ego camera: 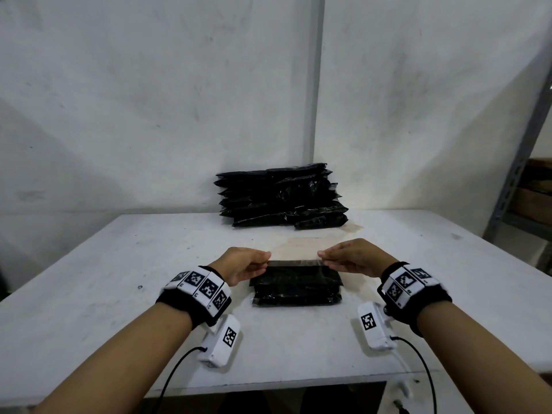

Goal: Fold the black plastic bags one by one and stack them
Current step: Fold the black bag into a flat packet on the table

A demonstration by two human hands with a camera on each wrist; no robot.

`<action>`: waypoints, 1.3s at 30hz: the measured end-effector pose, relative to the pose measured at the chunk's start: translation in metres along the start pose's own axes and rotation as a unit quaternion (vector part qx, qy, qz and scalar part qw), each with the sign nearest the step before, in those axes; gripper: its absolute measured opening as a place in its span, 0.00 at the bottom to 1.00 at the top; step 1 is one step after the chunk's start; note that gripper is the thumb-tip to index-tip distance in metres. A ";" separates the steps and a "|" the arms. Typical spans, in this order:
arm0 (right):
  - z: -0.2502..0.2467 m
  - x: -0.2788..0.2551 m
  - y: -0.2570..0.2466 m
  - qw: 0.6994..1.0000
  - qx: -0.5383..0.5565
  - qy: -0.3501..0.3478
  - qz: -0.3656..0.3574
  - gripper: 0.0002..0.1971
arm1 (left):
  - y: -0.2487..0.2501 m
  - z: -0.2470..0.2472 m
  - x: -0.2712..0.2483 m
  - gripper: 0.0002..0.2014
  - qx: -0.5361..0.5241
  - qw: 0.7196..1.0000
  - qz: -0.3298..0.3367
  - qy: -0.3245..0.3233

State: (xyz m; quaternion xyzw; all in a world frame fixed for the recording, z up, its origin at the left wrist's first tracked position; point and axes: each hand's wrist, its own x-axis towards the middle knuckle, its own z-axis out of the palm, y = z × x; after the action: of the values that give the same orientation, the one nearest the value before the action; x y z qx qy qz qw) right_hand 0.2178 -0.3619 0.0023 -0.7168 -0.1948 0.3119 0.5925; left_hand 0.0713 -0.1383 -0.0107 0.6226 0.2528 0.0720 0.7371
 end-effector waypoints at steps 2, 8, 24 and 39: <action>0.000 0.000 0.001 1.000 0.005 -0.002 0.002 0.19 | -0.001 0.001 0.001 0.01 0.000 0.999 -0.042 -0.023; -0.005 0.000 0.001 1.000 0.016 -0.015 0.000 0.14 | 0.003 -0.002 -0.003 0.04 -0.056 0.991 -0.079 -0.090; -0.003 0.003 -0.001 0.999 0.013 -0.019 0.023 0.15 | 0.002 -0.008 0.000 0.02 -0.033 0.996 -0.057 -0.055; 0.002 -0.001 0.017 0.999 -0.022 0.008 0.041 0.12 | -0.018 0.002 0.012 0.04 0.180 0.983 0.010 0.037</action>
State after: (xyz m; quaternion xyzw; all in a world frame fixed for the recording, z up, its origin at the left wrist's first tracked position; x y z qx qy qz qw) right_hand 0.2144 -0.3648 -0.0145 -0.7397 -0.1675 0.3258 0.5645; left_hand 0.0783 -0.1391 -0.0313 0.7447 0.2821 0.0555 0.6024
